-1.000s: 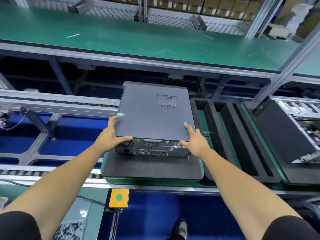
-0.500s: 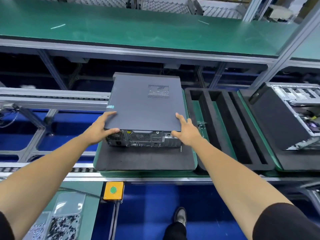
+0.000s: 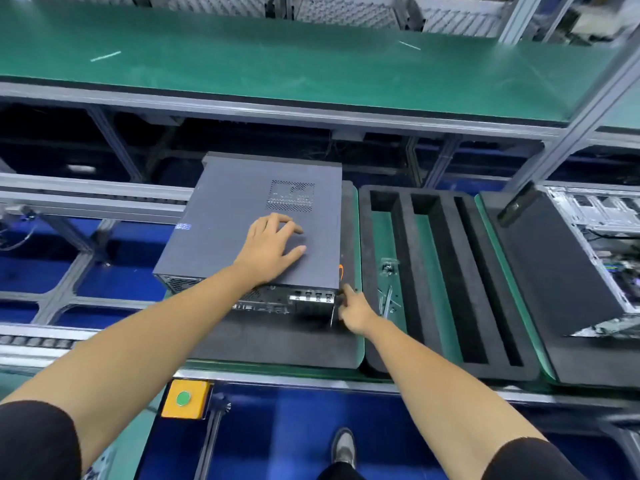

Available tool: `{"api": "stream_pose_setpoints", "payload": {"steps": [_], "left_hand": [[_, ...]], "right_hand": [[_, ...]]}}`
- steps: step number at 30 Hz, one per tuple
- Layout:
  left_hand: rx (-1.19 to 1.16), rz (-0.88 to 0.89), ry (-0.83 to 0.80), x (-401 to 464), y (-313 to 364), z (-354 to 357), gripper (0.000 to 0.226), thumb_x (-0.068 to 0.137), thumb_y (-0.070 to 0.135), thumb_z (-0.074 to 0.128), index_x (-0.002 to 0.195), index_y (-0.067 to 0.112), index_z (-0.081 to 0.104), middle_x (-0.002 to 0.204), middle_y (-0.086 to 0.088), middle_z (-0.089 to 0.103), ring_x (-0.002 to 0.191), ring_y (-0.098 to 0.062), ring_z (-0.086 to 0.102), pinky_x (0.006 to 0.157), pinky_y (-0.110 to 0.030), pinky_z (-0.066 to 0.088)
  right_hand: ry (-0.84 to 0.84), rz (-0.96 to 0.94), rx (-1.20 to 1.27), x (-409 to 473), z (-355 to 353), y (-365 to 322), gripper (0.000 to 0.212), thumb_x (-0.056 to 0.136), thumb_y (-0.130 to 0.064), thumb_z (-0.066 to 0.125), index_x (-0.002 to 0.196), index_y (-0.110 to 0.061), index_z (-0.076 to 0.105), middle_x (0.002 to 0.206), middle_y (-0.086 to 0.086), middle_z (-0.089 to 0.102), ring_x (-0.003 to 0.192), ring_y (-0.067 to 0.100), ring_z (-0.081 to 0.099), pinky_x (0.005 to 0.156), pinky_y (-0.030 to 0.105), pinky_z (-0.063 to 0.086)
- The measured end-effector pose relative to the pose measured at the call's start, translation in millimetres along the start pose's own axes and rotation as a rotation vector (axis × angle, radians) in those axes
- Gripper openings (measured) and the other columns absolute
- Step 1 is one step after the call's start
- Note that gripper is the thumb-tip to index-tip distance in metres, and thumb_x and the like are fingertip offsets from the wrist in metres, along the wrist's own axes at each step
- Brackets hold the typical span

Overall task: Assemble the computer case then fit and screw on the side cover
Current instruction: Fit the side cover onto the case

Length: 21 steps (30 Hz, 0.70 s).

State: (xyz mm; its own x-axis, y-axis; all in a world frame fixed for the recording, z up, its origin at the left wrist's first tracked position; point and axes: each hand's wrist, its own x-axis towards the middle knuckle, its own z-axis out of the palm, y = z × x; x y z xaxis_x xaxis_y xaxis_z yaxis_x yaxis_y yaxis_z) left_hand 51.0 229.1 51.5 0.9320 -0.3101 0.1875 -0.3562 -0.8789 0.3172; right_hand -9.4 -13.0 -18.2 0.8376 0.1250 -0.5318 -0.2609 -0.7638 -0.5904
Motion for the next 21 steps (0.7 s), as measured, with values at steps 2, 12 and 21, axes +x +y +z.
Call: {"api": "stream_pose_setpoints", "payload": {"steps": [2, 12, 21], "left_hand": [[-0.007, -0.003, -0.011, 18, 21, 15, 0.035, 0.095, 0.048, 0.058, 0.125, 0.030, 0.055, 0.130, 0.004, 0.043, 0.127, -0.025, 0.036, 0.112, -0.041, 0.022], [0.089, 0.028, -0.015, 65, 65, 60, 0.027, 0.094, 0.043, 0.055, 0.119, 0.033, 0.057, 0.122, 0.005, 0.040, 0.111, -0.023, 0.039, 0.099, -0.040, 0.032], [0.185, 0.029, -0.038, 65, 67, 61, 0.020, 0.093, 0.045, 0.045, 0.110, 0.040, 0.055, 0.129, 0.005, 0.039, 0.114, -0.024, 0.039, 0.102, -0.044, 0.031]], "right_hand": [[-0.046, -0.050, -0.157, 10, -10, 5, 0.054, 0.102, -0.014, 0.043, 0.154, -0.023, 0.031, 0.134, 0.020, 0.043, 0.109, 0.045, 0.058, 0.095, 0.046, 0.052], [-0.077, -0.206, -0.331, 50, -23, 34, 0.062, 0.102, -0.041, 0.041, 0.155, -0.025, 0.014, 0.134, 0.011, 0.037, 0.108, 0.044, 0.059, 0.084, 0.049, 0.049], [-0.173, -0.192, -0.386, 83, -39, 19, 0.052, 0.098, -0.043, 0.045, 0.147, -0.033, 0.030, 0.141, 0.013, 0.036, 0.118, 0.038, 0.056, 0.092, 0.046, 0.046]]}}
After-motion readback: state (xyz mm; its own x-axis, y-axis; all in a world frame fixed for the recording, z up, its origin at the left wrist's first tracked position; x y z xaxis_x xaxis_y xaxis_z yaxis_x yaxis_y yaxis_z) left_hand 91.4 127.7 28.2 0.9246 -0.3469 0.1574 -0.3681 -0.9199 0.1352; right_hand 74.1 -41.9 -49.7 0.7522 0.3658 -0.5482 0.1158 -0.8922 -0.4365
